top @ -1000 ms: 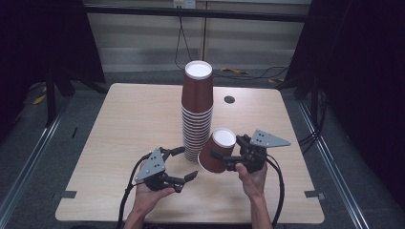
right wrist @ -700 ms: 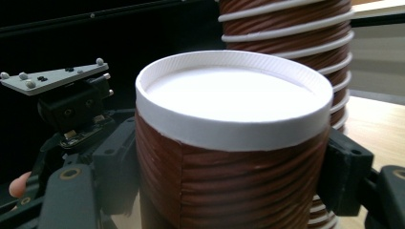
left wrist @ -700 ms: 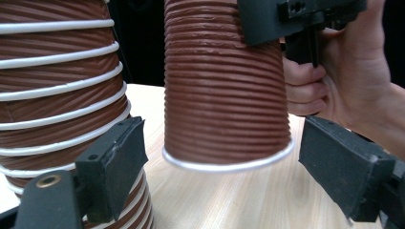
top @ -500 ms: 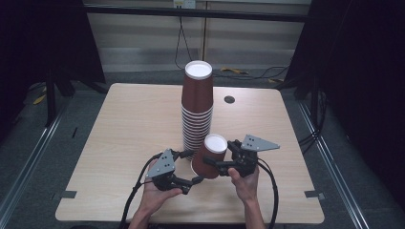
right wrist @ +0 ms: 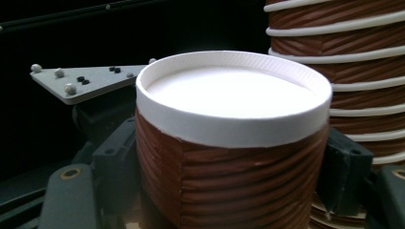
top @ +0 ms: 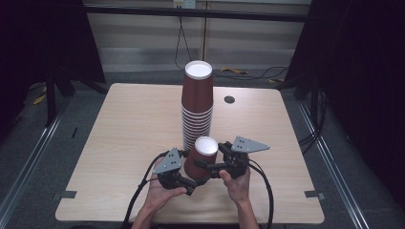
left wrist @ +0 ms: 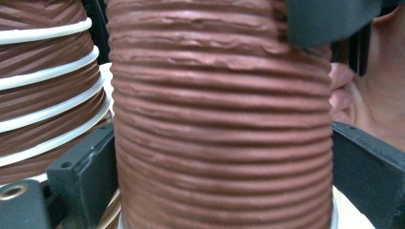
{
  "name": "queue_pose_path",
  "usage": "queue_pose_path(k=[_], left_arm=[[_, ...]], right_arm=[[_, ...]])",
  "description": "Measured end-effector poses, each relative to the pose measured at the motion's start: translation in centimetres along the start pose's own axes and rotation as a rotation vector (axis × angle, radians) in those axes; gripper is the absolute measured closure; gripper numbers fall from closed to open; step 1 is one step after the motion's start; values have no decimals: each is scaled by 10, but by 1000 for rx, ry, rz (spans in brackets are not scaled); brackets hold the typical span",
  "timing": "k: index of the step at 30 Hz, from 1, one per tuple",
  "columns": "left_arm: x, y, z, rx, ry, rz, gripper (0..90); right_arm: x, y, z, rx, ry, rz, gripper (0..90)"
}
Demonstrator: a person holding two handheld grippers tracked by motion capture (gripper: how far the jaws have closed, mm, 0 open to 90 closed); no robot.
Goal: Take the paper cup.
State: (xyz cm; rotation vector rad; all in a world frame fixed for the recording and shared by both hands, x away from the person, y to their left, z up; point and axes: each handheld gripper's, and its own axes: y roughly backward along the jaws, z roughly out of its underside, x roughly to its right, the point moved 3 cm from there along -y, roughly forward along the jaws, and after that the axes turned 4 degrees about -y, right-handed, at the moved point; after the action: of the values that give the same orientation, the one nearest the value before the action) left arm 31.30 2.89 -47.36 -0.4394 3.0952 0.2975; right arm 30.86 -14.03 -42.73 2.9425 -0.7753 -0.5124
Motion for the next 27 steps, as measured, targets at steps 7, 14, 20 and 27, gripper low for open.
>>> queue_pose_path(k=[7, 14, 20, 27], left_arm=[[-1, -1, -2, 24, 14, -8, 79], [0, -3, -4, 18, 14, -15, 99], [1, -1, -7, 23, 12, -11, 124], [0, 2, -10, 3, 4, -21, 129]], right_arm=[[0, -2, 1, 4, -6, -10, 235], [2, 0, -1, 15, -14, -20, 229], [3, 2, -1, 29, -23, -33, 213], [2, 2, -3, 35, -18, -31, 163]])
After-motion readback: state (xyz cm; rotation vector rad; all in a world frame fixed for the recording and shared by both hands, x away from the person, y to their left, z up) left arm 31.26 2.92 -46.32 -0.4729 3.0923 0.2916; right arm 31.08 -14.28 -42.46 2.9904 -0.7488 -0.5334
